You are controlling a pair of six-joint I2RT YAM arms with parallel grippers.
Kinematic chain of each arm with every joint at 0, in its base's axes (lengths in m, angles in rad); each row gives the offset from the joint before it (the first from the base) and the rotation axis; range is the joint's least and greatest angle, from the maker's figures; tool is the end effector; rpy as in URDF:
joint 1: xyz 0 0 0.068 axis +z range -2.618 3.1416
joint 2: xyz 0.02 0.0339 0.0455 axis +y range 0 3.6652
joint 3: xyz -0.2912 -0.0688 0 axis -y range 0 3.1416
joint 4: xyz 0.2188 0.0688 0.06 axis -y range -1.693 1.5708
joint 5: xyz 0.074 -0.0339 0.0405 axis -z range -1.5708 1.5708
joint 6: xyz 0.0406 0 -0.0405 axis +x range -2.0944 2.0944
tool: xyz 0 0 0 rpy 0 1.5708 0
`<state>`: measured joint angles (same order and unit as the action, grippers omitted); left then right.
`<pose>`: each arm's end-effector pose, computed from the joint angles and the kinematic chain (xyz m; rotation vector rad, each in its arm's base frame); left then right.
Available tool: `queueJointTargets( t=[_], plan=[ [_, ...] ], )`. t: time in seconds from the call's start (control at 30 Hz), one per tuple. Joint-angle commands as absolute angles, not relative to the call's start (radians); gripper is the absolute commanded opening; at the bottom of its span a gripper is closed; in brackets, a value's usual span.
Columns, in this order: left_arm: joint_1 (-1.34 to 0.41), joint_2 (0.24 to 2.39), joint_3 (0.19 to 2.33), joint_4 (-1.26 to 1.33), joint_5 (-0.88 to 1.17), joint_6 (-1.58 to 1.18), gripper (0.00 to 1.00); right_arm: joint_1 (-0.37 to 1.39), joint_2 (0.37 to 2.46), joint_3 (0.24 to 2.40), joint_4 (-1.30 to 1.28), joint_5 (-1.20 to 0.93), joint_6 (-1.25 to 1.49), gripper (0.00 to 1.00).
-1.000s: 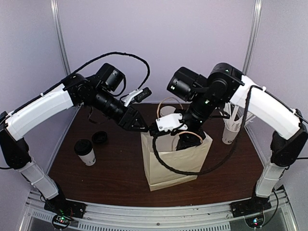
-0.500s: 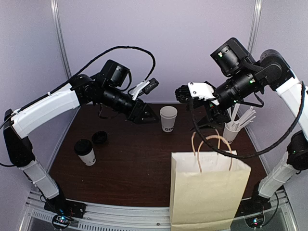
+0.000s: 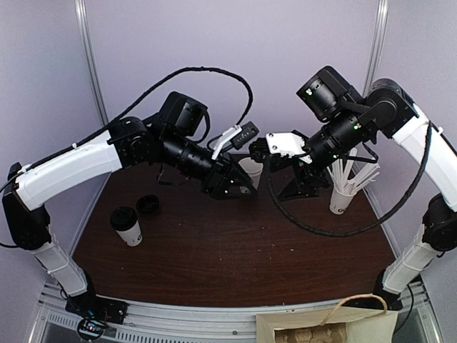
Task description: Pack the takeout coffee
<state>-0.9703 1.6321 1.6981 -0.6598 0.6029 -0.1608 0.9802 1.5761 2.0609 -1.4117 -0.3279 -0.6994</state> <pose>0.1738 -0.2946 0.4183 1.2607 1.9733 -1.2645 0.1310 0.2188 0.4698 -1.9534 1.5663 0.5262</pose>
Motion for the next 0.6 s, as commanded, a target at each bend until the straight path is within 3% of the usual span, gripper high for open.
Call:
queueJointTargets(
  t=[0.0,0.3,0.57],
  plan=[
    [-1.077,1.584,1.728,-0.590,0.609,-0.085,0.58,0.932,1.543,2.069,-1.383,-0.288,-0.679,0.68],
    [-1.220,1.575,1.710,-0.623,0.625,0.023,0.60,0.695,1.457,1.949,-1.291,-0.342,-0.627,0.69],
    [-1.250,1.622,1.647,-0.419,0.592,-0.101,0.61,0.540,1.333,1.748,-1.160,-0.410,-0.569,0.69]
  ],
)
